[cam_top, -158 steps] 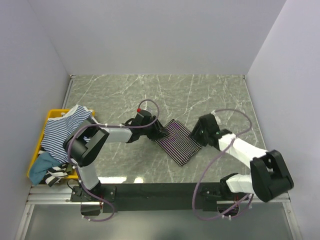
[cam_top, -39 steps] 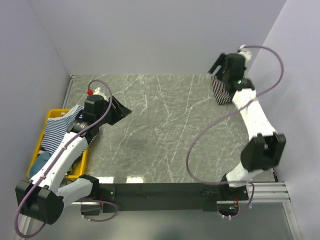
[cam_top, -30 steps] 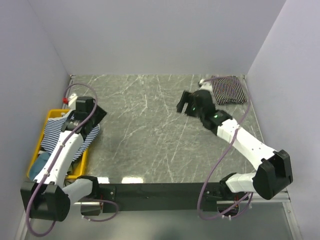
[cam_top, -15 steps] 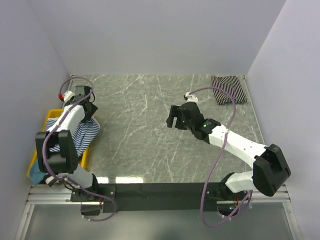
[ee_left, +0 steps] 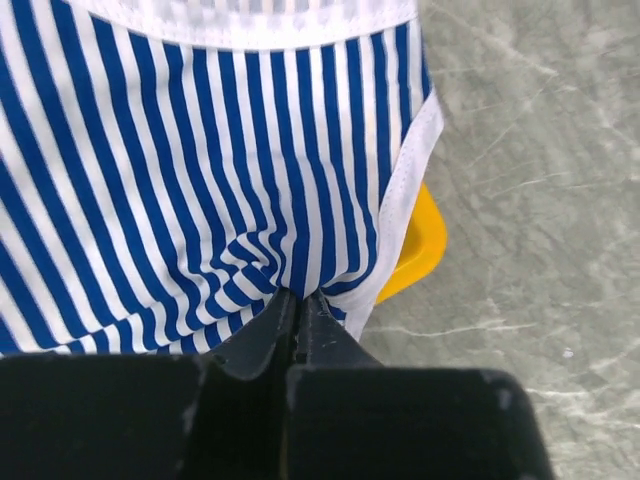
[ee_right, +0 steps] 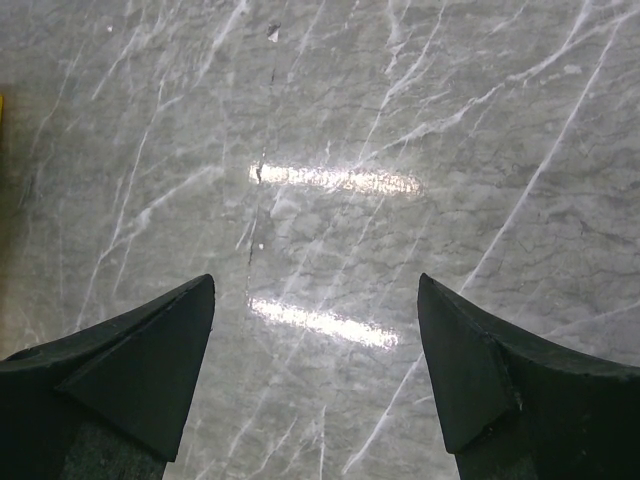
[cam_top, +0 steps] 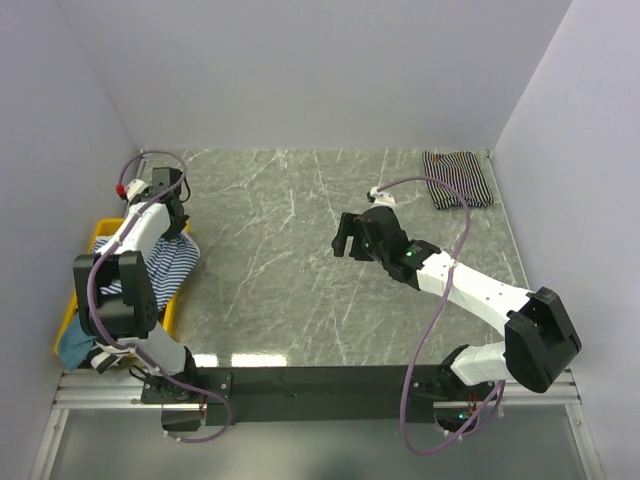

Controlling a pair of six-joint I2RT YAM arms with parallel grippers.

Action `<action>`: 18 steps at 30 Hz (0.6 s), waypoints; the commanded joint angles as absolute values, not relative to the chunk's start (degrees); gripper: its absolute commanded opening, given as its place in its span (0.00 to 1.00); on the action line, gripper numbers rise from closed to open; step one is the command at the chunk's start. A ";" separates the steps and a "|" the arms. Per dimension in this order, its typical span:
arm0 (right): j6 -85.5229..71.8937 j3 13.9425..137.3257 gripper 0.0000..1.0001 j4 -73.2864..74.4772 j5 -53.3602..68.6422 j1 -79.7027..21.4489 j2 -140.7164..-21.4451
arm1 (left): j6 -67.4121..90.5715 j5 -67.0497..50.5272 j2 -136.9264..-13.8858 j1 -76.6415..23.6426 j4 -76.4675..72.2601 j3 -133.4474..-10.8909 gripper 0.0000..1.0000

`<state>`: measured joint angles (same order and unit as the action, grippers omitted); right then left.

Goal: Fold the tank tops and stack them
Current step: Grab the tank top from the pile

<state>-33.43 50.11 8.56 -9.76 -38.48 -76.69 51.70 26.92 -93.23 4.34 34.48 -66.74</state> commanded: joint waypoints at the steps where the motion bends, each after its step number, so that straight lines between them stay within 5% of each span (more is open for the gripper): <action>1: -33.49 50.10 0.88 6.68 -10.20 -38.58 -75.32 | 50.55 28.56 -89.04 4.74 35.50 -71.09 0.01; 13: -31.03 53.44 0.88 9.05 -10.37 -38.58 -71.55 | 42.10 19.79 -74.01 3.00 36.22 -86.99 0.01; 18: -30.50 54.32 0.88 9.40 -12.04 -38.58 -66.45 | 40.00 25.30 -74.53 -14.62 37.53 -99.10 0.01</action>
<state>-31.77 50.98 10.13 -9.93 -38.48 -70.81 43.05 24.58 -74.26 -4.89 39.16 -92.03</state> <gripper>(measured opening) 0.877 0.022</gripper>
